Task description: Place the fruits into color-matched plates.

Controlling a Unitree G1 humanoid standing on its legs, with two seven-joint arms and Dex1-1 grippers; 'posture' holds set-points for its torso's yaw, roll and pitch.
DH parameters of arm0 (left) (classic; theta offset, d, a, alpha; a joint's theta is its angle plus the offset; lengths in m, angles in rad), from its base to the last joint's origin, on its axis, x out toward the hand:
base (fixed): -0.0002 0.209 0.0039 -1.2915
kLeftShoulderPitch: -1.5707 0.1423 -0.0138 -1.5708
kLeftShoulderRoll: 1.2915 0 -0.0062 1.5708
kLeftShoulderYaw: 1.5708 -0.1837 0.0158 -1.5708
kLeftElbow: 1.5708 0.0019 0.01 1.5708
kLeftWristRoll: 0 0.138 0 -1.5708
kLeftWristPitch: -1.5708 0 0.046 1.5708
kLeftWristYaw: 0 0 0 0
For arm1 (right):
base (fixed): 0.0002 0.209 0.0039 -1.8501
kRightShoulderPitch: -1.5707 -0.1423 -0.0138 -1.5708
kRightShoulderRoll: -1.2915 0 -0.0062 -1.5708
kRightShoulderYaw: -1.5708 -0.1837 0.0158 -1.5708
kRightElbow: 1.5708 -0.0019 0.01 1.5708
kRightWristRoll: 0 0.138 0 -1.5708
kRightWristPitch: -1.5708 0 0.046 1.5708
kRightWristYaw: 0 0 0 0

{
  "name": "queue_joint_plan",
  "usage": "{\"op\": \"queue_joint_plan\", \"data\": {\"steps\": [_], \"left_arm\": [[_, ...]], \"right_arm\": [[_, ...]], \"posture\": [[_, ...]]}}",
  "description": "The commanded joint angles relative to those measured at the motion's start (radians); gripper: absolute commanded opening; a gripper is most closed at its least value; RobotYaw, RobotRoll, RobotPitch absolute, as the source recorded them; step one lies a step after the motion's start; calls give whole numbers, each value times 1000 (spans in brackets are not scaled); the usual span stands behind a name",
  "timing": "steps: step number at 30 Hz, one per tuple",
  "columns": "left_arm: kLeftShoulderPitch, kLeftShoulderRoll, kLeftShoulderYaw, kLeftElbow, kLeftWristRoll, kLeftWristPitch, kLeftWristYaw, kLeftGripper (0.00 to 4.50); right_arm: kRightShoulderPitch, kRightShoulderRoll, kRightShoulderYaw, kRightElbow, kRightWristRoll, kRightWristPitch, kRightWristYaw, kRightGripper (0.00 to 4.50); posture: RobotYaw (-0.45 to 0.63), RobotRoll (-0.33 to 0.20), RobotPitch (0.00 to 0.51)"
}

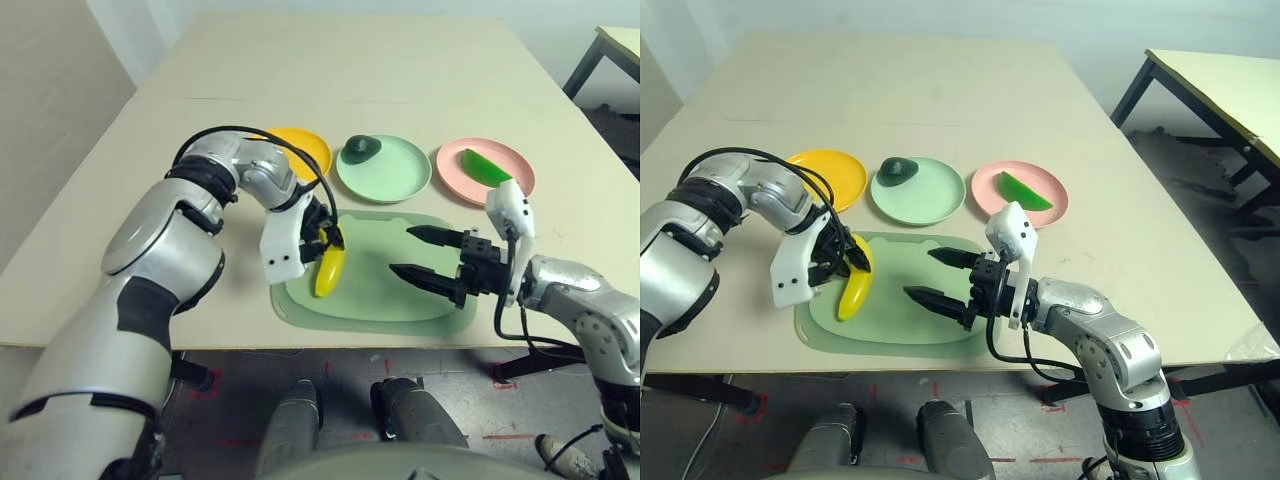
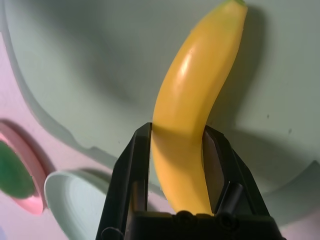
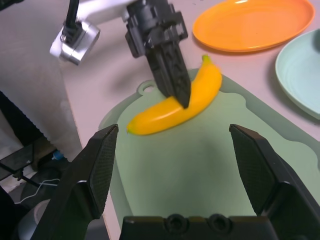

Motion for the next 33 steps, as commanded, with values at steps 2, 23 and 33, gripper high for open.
{"op": "queue_joint_plan", "data": {"steps": [2, 23, 33], "left_arm": [[-63, 33, 53, 48, -64, 68, 10, 1529], [31, 71, 111, 170, 40, 987, 477, 1529], [71, 76, 110, 166, 37, 993, 485, 3931]], "right_arm": [[3, -11, -27, -20, 26, 3, -11, 4500], [49, 13, -102, -81, 36, -29, -132, 4500], [56, -2, -114, -104, 77, -6, -154, 4500]], "posture": [[-222, 0, 107], [-260, 0, 135], [-255, 0, 146]]}}
